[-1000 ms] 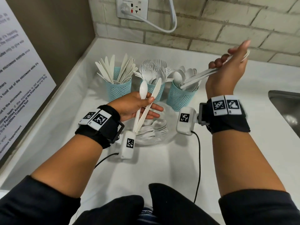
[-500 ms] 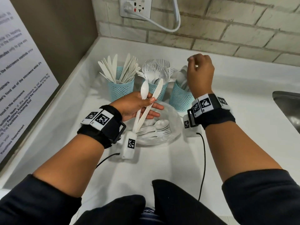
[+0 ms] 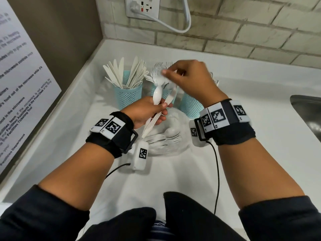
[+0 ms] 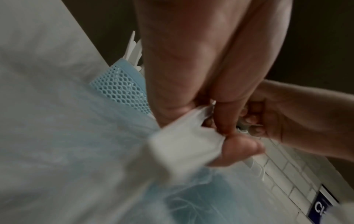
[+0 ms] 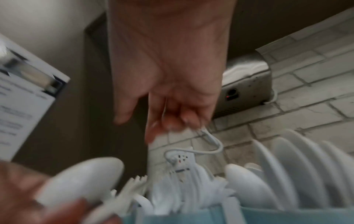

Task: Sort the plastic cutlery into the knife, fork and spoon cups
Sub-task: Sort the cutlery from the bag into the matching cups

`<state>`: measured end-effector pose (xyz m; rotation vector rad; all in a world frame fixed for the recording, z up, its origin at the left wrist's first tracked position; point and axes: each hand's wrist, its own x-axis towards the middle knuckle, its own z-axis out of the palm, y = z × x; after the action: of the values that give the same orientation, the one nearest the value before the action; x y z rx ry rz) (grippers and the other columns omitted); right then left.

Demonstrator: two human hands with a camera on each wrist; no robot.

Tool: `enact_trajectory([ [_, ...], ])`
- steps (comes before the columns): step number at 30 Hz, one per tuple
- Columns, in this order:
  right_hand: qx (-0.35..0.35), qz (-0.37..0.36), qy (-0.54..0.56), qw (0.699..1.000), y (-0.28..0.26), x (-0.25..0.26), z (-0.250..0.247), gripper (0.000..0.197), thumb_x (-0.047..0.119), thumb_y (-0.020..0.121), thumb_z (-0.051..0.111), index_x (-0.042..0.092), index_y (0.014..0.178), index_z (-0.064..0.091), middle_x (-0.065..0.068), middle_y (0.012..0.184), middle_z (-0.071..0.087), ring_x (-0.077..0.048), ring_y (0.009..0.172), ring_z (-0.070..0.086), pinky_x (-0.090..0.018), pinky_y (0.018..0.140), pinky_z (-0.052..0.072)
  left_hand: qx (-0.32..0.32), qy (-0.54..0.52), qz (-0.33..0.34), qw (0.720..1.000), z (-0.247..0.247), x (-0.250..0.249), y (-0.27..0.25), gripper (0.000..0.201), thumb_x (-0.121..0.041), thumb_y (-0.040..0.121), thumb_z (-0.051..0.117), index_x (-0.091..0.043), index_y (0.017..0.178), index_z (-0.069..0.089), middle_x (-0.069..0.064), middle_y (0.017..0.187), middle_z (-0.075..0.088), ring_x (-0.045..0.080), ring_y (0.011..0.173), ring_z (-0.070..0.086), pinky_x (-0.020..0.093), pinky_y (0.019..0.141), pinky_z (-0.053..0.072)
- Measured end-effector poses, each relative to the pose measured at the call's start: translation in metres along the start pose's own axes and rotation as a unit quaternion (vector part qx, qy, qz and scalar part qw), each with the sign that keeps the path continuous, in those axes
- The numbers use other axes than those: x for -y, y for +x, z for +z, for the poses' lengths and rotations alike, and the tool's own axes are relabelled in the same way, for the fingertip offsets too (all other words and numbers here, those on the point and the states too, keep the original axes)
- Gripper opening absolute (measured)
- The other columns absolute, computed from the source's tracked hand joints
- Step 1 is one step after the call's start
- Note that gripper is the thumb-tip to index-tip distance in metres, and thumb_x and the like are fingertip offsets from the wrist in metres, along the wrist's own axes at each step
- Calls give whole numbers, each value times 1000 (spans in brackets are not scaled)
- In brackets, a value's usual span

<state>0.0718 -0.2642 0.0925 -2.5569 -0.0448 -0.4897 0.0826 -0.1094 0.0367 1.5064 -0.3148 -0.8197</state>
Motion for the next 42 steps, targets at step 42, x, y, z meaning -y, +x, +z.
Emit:
enact_trajectory([
  [42, -168, 163, -92, 968, -18, -40, -20, 32, 17, 93, 42, 20, 110, 69, -14, 106, 69, -33, 98, 62, -31, 80, 47, -161, -91, 152, 971, -23, -30, -1, 27, -16, 103, 28, -19, 98, 54, 1, 74, 58, 6, 60, 54, 17, 55, 40],
])
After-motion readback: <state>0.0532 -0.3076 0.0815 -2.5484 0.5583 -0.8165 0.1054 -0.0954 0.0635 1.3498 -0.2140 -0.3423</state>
